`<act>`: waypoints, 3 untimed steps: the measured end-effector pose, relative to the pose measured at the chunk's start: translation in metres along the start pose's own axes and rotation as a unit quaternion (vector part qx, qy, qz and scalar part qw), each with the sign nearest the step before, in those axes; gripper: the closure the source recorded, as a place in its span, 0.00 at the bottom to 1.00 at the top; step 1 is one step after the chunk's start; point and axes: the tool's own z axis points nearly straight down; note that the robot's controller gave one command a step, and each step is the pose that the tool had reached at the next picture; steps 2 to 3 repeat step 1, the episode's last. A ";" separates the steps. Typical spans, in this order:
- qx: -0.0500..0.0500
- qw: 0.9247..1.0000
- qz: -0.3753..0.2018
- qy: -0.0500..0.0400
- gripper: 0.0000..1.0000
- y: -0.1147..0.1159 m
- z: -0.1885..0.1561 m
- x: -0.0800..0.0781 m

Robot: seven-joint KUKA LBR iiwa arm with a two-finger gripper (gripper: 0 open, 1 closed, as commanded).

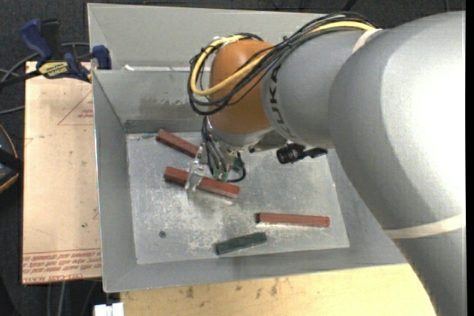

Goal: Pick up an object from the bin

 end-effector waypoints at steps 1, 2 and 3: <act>0.001 1.000 0.000 0.002 1.00 -0.001 -0.022 0.001; 0.001 1.000 0.000 0.002 1.00 -0.001 -0.022 0.001; 0.001 1.000 0.000 0.002 1.00 -0.001 -0.022 0.001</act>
Offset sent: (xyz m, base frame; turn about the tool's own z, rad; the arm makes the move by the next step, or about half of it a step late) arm 0.0000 -0.0001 0.0863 0.0000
